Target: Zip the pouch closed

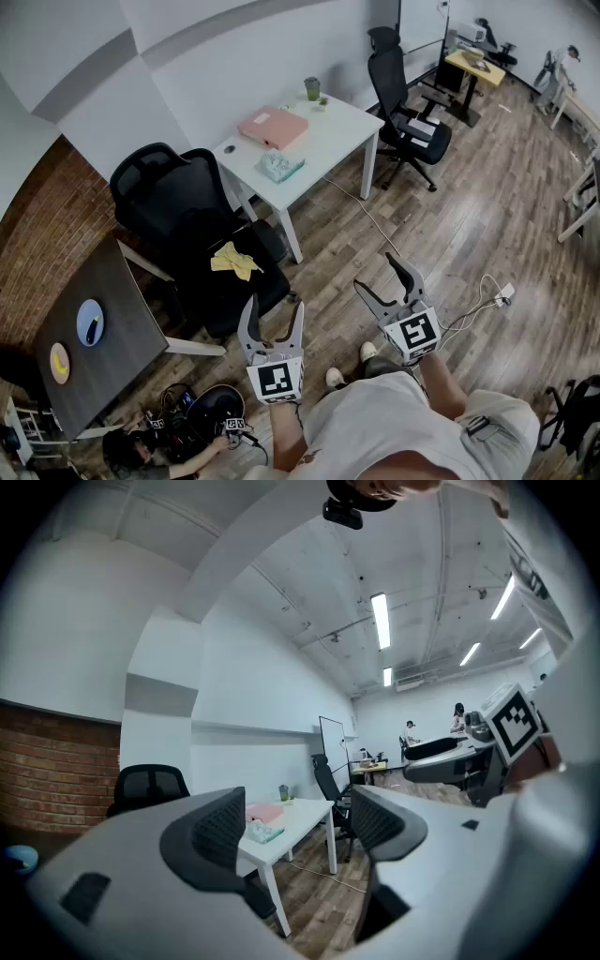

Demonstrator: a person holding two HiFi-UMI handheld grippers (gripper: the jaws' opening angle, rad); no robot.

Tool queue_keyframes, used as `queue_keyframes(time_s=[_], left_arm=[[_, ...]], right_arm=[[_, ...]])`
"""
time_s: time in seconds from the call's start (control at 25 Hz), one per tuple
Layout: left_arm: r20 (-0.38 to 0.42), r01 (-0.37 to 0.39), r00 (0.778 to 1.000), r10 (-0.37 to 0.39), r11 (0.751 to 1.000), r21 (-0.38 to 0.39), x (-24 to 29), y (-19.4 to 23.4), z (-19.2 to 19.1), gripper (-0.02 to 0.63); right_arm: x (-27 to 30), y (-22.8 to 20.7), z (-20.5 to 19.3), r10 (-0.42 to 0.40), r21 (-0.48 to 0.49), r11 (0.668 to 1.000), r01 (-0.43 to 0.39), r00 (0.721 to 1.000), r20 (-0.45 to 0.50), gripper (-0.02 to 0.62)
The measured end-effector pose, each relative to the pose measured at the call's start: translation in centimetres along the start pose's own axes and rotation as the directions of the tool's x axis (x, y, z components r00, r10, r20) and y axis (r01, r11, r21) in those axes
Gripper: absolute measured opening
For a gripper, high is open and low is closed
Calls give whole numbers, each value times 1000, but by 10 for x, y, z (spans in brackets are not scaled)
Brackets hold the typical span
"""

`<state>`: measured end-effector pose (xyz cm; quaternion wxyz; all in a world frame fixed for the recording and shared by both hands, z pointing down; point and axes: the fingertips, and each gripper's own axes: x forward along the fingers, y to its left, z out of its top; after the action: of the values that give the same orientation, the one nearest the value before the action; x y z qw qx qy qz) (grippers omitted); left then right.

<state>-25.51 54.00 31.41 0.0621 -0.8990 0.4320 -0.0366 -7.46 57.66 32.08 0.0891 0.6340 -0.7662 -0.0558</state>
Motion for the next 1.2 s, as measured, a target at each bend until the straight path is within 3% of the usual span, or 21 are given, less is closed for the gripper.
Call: queue_keyframes(time_s=[0.2,0.48,1.2], left_arm=[[3,14,1000,-14,1000,-23,-16,12,-6,351],[12,21,1000,-21,1000,-16,-3,24,-9,348],[-25,-6,1000,6,1000,21,128,39,-13,345]], right_arm=[[-2,30,3,12,33,999,-12,1000,1,370],[11,32,3,0,21,1000,0,1000,0,368],[115,-56,-15,29,48,998,-29,1000,9,368]])
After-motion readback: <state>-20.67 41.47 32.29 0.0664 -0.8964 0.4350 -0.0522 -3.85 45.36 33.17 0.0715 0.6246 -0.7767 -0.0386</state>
